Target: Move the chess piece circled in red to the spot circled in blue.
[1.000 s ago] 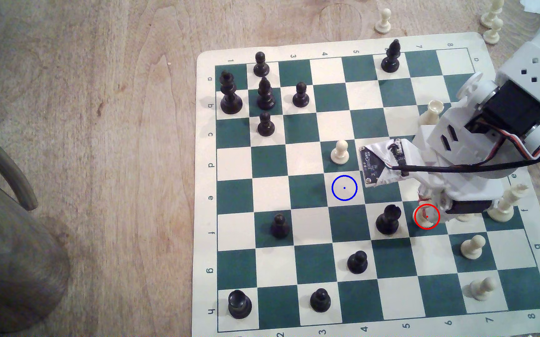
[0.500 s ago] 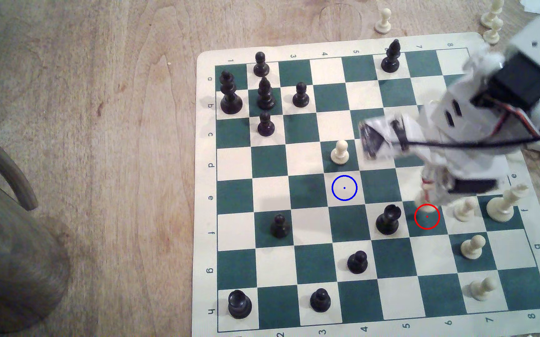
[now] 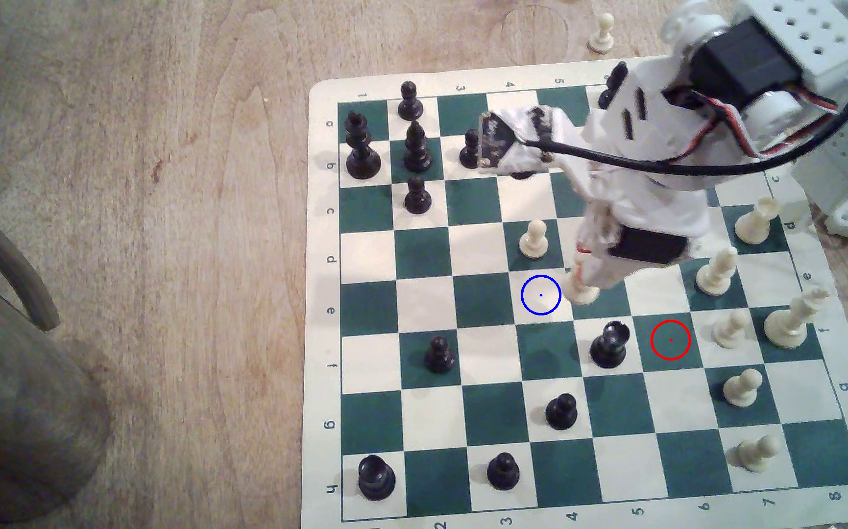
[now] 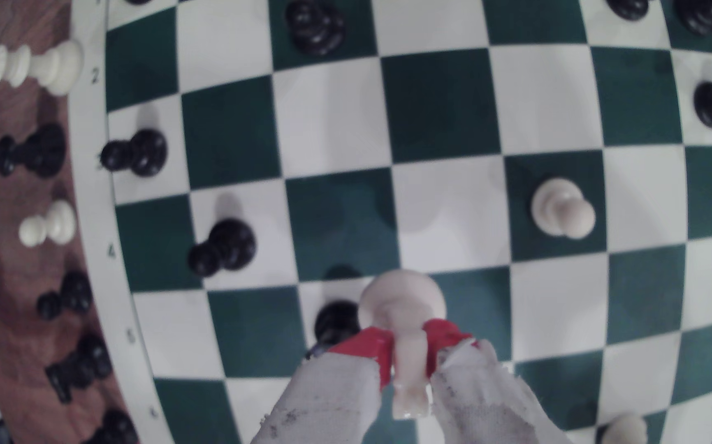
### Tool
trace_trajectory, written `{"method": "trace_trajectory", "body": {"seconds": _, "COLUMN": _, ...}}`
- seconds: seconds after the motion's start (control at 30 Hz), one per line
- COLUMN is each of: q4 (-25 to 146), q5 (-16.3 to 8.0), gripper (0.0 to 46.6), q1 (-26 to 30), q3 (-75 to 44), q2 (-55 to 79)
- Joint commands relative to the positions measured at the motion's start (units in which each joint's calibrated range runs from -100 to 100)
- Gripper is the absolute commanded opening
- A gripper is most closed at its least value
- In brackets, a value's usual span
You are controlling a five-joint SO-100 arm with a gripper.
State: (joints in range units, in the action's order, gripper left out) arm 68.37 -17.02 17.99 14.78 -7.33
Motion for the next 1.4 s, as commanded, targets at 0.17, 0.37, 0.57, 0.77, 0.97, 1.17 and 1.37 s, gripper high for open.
{"method": "trace_trajectory", "body": {"seconds": 0.17, "q4": -1.86, "q5": 1.22, "gripper": 0.2, "q1": -3.09, "q3": -10.15, "q2": 8.18}}
{"method": "trace_trajectory", "body": {"seconds": 0.37, "q4": -5.47, "q5": 1.86, "gripper": 0.2, "q1": -3.56, "q3": -11.15, "q2": 14.55}}
{"method": "trace_trajectory", "body": {"seconds": 0.57, "q4": -5.55, "q5": 2.25, "gripper": 0.2, "q1": -3.95, "q3": -11.42, "q2": 16.08}}
{"method": "trace_trajectory", "body": {"seconds": 0.77, "q4": -5.55, "q5": 2.64, "gripper": 0.2, "q1": -3.95, "q3": -11.42, "q2": 17.26}}
{"method": "trace_trajectory", "body": {"seconds": 0.97, "q4": -5.55, "q5": 3.03, "gripper": 0.2, "q1": -4.19, "q3": -11.42, "q2": 17.52}}
{"method": "trace_trajectory", "body": {"seconds": 1.17, "q4": -5.14, "q5": 3.37, "gripper": 11.0, "q1": -4.19, "q3": -11.24, "q2": 17.94}}
{"method": "trace_trajectory", "body": {"seconds": 1.37, "q4": -5.47, "q5": 3.52, "gripper": 24.1, "q1": -4.35, "q3": -9.70, "q2": 15.14}}
